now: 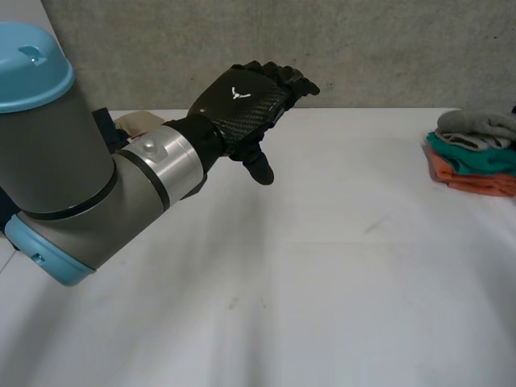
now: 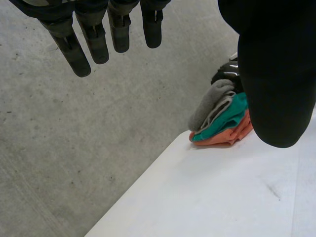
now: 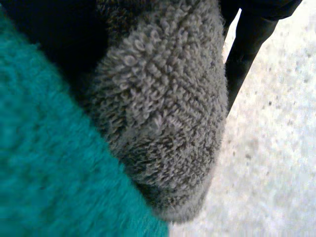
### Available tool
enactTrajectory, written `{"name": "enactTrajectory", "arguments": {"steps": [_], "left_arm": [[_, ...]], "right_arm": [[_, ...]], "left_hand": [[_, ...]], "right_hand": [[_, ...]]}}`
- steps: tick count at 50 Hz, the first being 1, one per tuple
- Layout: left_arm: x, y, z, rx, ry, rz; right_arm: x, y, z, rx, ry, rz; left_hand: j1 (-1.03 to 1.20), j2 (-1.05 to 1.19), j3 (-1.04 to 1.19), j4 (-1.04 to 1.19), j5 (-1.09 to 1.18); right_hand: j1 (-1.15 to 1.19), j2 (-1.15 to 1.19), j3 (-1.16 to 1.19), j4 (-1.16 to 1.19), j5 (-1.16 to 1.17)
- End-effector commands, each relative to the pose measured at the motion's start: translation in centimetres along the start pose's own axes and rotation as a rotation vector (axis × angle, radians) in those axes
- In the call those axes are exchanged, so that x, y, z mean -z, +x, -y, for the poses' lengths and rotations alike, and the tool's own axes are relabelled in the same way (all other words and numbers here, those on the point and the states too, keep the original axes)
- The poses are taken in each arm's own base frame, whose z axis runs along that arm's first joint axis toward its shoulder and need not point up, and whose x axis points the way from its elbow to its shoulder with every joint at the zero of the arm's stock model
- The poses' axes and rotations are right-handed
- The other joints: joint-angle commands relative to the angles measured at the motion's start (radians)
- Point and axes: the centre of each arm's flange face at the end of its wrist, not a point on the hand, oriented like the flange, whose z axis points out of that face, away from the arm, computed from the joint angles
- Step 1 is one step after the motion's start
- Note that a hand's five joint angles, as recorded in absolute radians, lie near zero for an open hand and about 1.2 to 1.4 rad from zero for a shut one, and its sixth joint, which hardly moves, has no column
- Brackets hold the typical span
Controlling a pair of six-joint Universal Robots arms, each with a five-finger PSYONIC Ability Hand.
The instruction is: Fold the laundry.
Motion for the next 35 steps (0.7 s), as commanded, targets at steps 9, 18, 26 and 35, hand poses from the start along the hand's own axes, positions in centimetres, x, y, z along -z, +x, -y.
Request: {"name": "enactTrajectory", "arguments": {"steps": [9, 18, 26, 35], "left_arm": [[0.3, 1.0, 0.2, 0.003, 0.000, -0.021], [0.6, 3.4, 1.1, 0.001, 0.021, -0.081], [1.3, 4.4, 1.8, 0.000, 0.033, -0.105], [2.1, 4.7, 3.5, -0.012, 0.076, -0.108]], "right_arm": [[2.0, -0.2, 2.5, 0.003, -0.029, 0.053], [3.6, 1.4, 6.7, -0.049, -0.134, -0.001], [6.4, 4.5, 11.1, 0.066, -0.355, -0.139], [5.6, 6.6, 18.9, 0.396, -0.429, -0.403]], "left_hand": [[-0.014, -0.017, -0.022, -0.013, -0.034], [-0.017, -0.020, -0.025, -0.016, -0.037], [-0.017, -0.020, -0.025, -0.016, -0.037], [-0.017, -0.020, -0.025, -0.016, -0.037]], "right_hand": [[-0.450, -0.582, -0.584, -0.640, -0.572], [-0.825, -0.957, -0.959, -1.015, -0.947], [-0.825, -0.957, -0.959, -1.015, -0.947], [-0.825, -0.957, -0.959, -1.015, -0.947]]}}
